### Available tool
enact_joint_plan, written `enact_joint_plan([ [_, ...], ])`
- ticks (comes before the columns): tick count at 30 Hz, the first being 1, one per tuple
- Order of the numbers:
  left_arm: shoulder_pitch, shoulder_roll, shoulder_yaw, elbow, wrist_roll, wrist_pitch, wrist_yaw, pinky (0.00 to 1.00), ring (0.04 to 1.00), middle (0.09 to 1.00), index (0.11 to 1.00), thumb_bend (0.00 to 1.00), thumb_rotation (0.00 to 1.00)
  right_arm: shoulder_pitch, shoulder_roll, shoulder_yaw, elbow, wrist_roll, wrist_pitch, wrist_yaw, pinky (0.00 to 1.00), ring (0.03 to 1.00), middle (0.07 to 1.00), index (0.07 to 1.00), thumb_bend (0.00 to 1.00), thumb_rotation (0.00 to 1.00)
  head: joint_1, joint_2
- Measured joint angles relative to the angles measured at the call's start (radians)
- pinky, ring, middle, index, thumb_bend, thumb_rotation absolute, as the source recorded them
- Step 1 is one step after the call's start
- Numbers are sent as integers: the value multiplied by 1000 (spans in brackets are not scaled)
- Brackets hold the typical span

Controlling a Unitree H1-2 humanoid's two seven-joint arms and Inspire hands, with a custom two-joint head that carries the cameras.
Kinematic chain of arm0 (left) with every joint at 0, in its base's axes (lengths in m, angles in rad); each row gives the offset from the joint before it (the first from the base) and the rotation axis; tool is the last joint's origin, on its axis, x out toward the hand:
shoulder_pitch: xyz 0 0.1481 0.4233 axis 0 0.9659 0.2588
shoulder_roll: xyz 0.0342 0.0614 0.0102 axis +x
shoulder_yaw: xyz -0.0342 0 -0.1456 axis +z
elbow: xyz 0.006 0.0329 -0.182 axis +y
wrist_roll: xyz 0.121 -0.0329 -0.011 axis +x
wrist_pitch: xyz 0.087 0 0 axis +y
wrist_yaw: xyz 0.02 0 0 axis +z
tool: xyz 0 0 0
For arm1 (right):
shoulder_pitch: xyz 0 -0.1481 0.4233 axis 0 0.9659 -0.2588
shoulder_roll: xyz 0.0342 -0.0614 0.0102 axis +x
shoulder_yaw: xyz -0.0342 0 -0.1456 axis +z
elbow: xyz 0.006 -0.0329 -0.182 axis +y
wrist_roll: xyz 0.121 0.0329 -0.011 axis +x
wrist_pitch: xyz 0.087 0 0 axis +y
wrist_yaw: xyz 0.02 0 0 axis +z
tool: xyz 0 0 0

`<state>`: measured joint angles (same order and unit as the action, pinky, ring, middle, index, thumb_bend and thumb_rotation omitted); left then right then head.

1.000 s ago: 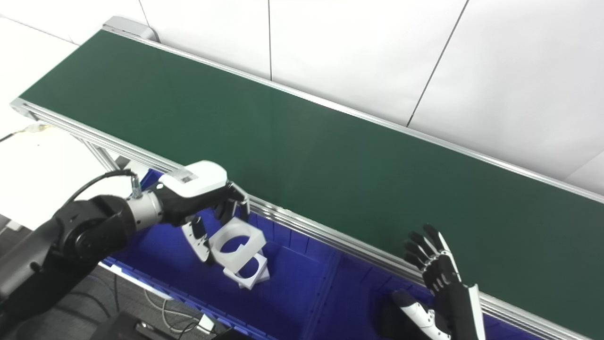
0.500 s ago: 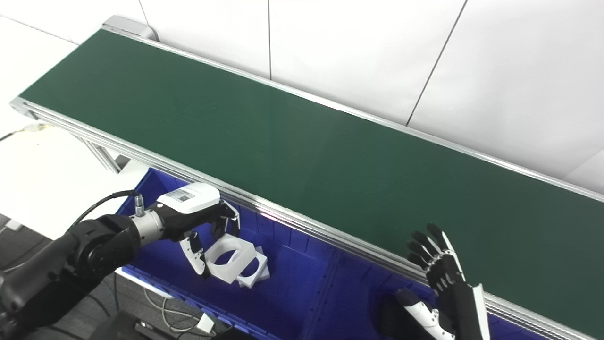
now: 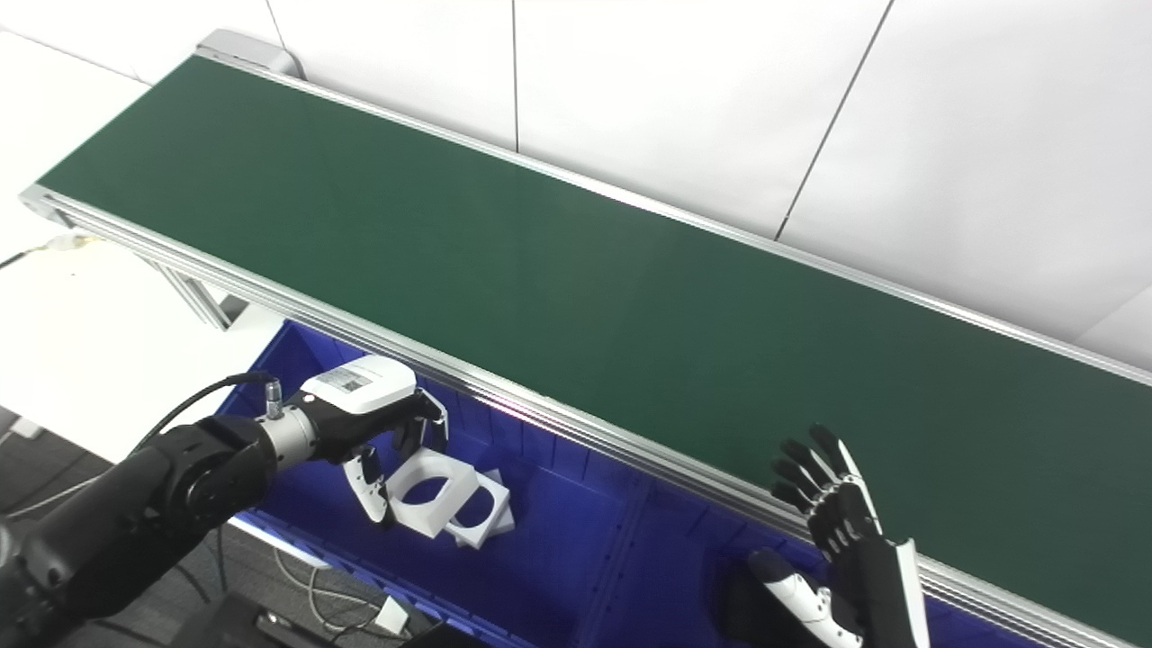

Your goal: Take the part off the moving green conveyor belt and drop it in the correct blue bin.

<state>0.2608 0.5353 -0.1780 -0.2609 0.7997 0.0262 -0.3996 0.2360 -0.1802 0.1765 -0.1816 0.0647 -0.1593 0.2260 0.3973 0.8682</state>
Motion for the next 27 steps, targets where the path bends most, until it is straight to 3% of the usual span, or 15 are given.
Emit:
enact_joint_plan([
  [3, -3, 0, -5, -4, 30, 3, 0, 578, 596, 487, 500, 523, 0, 2, 2, 2, 0, -4, 0, 0, 764, 824, 852, 933, 821, 515, -2, -5],
  [4, -2, 0, -5, -6, 42, 4, 0, 593, 643, 619, 546, 580, 18, 2, 3, 2, 0, -4, 0, 0, 764, 823, 852, 934, 824, 515, -3, -6],
  [5, -2, 0, -5, -9, 54, 5, 2, 603, 671, 691, 672, 737, 6, 3, 5, 2, 0, -4, 0, 0, 764, 823, 852, 934, 826, 516, -6, -8],
  [6, -1, 0, -4, -12, 62, 5, 6, 603, 673, 698, 685, 752, 4, 3, 6, 3, 0, -5, 0, 0, 764, 823, 852, 934, 826, 516, -6, -8],
  [9, 2, 0, -4, -36, 89, 6, 11, 635, 743, 817, 839, 889, 0, 3, 11, 5, 0, -6, 0, 0, 765, 823, 854, 934, 829, 516, -9, -9],
  [12, 2, 0, -6, -54, 138, 10, 11, 617, 734, 843, 941, 952, 4, 3, 17, 7, -1, -5, 0, 0, 770, 826, 856, 933, 832, 513, -14, -12],
  [13, 2, 0, -6, -57, 149, 12, 10, 644, 794, 912, 979, 970, 2, 3, 19, 8, -2, -5, 0, 0, 769, 826, 855, 934, 828, 510, -15, -14],
  [18, 2, 0, -5, -64, 170, 21, 6, 686, 871, 986, 1000, 997, 0, 5, 26, 10, -2, -7, 0, 0, 770, 825, 855, 936, 826, 508, -21, -17],
  [23, 11, 0, 1, -71, 174, 21, 7, 681, 843, 965, 1000, 1000, 19, 6, 28, 11, -2, -10, 0, 0, 770, 824, 854, 936, 833, 500, -35, -21],
  [27, 23, -5, 36, -126, 128, 28, 5, 683, 840, 947, 1000, 918, 12, 9, 31, 11, -2, -11, 0, 0, 775, 825, 854, 936, 838, 502, -46, -25],
])
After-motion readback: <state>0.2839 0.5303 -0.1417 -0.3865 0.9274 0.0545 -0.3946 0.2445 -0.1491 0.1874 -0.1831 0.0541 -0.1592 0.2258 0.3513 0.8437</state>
